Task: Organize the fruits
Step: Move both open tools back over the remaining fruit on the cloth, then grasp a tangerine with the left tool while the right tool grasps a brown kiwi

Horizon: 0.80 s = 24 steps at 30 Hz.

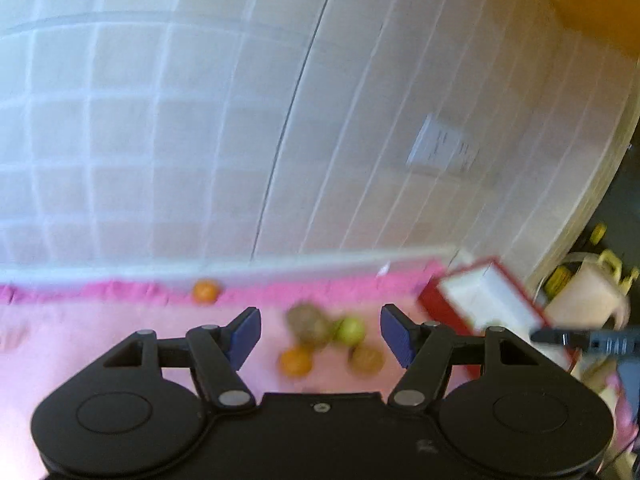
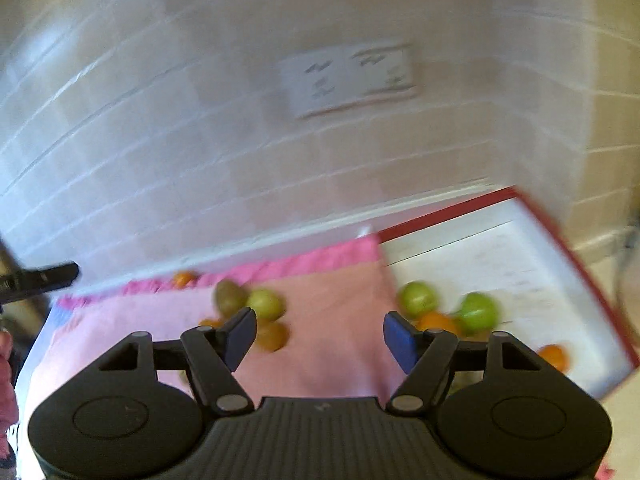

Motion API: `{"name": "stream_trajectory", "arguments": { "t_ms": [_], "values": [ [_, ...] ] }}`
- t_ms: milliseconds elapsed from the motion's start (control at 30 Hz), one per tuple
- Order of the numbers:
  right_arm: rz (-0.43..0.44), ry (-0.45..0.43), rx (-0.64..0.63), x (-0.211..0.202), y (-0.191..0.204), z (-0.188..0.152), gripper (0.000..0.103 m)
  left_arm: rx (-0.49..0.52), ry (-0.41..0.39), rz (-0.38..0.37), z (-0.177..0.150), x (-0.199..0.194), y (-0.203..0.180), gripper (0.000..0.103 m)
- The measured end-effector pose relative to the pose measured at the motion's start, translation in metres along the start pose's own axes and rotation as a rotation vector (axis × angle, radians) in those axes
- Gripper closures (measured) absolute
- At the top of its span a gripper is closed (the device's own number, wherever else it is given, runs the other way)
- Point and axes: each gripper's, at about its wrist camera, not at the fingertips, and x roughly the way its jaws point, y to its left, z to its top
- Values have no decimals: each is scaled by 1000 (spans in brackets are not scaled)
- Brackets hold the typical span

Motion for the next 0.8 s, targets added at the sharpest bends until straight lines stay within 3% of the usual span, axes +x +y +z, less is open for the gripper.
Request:
{"name": "stream_trajectory", "arguments": {
  "t_ms": [233, 467, 633, 800],
  "values": [
    [109, 122, -96, 68, 59, -13, 31, 49, 153, -32, -67, 21, 1, 24],
    [159, 247, -169, 143, 98, -35, 31, 106, 260, -3, -113, 52, -9, 25],
    [176, 301, -217, 176, 111, -48, 32, 88, 272, 4, -126, 67, -8, 25],
    [186, 332, -254, 197, 123, -56, 32, 60, 278, 12, -131, 77, -5, 40]
  ]
}}
